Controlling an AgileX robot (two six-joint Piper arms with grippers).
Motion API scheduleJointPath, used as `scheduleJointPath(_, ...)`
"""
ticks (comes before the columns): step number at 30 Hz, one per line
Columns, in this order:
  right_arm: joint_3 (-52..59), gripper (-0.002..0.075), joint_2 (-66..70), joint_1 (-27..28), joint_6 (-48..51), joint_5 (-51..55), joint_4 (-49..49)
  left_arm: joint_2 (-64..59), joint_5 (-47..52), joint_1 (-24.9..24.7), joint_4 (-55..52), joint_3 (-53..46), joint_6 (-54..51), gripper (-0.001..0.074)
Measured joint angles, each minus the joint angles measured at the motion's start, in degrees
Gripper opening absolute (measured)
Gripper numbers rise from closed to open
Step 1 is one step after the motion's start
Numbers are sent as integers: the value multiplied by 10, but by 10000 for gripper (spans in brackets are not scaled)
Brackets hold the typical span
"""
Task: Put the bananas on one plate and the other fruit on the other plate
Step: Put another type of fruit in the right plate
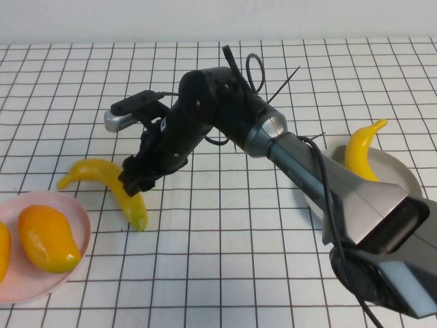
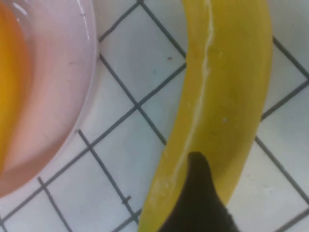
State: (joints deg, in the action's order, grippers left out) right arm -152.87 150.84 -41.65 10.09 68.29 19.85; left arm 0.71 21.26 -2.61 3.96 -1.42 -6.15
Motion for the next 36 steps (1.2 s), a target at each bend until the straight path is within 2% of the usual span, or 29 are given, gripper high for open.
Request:
scheduleJointPath(11, -25, 430, 8, -35, 5, 17, -4, 0, 0, 0, 0, 0, 0, -4)
scheduleJointPath(17, -70, 419, 9, -35, 5, 27, -21, 0, 0, 0, 0, 0, 0, -4)
scheduleJointPath(36, -68, 414, 38, -41, 5, 26, -29, 0, 0, 0, 0, 0, 0, -4)
